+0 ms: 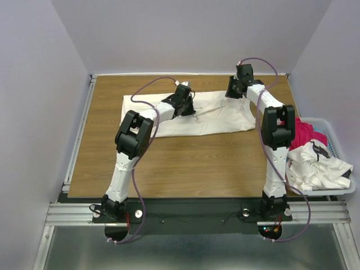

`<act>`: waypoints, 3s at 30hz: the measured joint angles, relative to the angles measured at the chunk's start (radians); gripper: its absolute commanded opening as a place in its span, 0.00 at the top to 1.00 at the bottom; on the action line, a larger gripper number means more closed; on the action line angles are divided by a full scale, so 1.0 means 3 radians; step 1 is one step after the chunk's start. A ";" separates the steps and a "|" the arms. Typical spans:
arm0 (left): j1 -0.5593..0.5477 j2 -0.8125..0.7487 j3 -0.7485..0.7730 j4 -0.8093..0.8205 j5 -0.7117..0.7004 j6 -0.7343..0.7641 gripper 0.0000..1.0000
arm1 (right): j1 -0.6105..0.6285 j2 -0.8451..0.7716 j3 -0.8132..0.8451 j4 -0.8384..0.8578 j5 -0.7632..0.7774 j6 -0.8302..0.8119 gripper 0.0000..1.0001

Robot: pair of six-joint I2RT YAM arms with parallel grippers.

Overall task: Fold and stack the t-shirts
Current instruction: Fold the tshirt

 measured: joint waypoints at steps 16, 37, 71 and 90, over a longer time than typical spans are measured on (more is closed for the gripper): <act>0.0154 -0.0177 -0.0008 0.0055 -0.0135 0.0155 0.20 | 0.0080 -0.0521 -0.0477 0.0048 -0.0295 0.0045 0.55; 0.1113 -0.2711 -0.2538 -0.0203 -0.0749 0.0294 0.20 | 0.0524 -0.0266 -0.0623 0.0098 -0.0416 -0.0004 0.68; 0.1704 -0.2197 -0.2378 -0.0266 -0.0745 0.0404 0.32 | 0.0745 -0.1052 -0.1040 0.0117 -0.0877 -0.0389 0.55; 0.1920 -0.2650 -0.3090 -0.0389 -0.0893 0.0270 0.33 | 0.1085 -0.0200 -0.0518 0.0111 -0.1254 -0.1350 0.60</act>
